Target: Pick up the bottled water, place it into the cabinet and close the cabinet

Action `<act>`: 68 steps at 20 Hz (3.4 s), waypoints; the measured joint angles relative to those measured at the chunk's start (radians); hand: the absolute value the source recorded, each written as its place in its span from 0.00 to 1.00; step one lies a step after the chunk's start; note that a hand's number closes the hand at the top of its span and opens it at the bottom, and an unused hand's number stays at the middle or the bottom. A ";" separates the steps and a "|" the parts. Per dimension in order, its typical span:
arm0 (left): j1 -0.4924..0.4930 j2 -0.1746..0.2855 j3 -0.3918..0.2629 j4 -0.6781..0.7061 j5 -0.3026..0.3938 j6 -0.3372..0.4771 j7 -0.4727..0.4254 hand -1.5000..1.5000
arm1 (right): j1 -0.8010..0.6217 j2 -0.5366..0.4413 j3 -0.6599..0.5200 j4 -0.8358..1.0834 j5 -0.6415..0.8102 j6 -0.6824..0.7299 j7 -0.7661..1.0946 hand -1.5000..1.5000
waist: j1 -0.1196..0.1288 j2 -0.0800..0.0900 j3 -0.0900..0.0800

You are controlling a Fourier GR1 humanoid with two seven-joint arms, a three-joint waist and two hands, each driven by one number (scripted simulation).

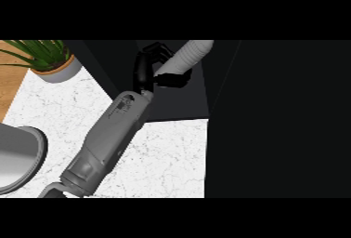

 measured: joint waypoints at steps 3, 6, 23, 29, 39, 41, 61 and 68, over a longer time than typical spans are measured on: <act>-0.068 0.010 0.029 0.122 -0.018 0.007 -0.041 1.00 | 0.000 0.002 0.009 0.003 0.005 0.000 -0.003 0.00 | -0.001 0.002 0.000; -0.106 0.016 0.038 0.226 -0.045 0.030 -0.083 1.00 | -0.003 -0.001 0.012 0.008 0.014 0.003 -0.009 0.00 | -0.008 0.006 0.000; -0.212 0.014 0.102 0.484 -0.078 0.125 -0.175 0.00 | 0.023 -0.015 0.015 -0.007 0.005 0.017 -0.027 0.00 | -0.019 0.003 0.005; -0.216 0.017 0.136 0.486 -0.057 0.110 -0.220 0.00 | 0.021 -0.003 0.039 0.000 0.026 0.007 -0.031 0.00 | -0.019 0.004 0.005; -0.190 0.001 0.215 0.406 0.015 -0.108 -0.382 0.00 | 0.028 -0.011 0.018 -0.020 0.025 -0.004 -0.040 0.00 | 0.003 0.002 0.003; -0.180 -0.007 0.225 0.392 0.023 -0.149 -0.417 0.00 | 0.040 -0.017 0.016 -0.024 0.021 -0.001 -0.043 0.00 | 0.008 -0.001 0.005; 0.002 -0.018 0.019 0.099 0.148 -0.367 -0.409 0.00 | 0.088 -0.012 0.015 -0.069 0.028 -0.051 -0.023 0.00 | 0.078 -0.025 0.004; 0.170 -0.015 -0.078 -0.160 0.209 -0.377 -0.316 0.00 | 0.115 -0.012 0.024 -0.068 0.033 -0.052 -0.031 0.00 | 0.103 -0.036 0.004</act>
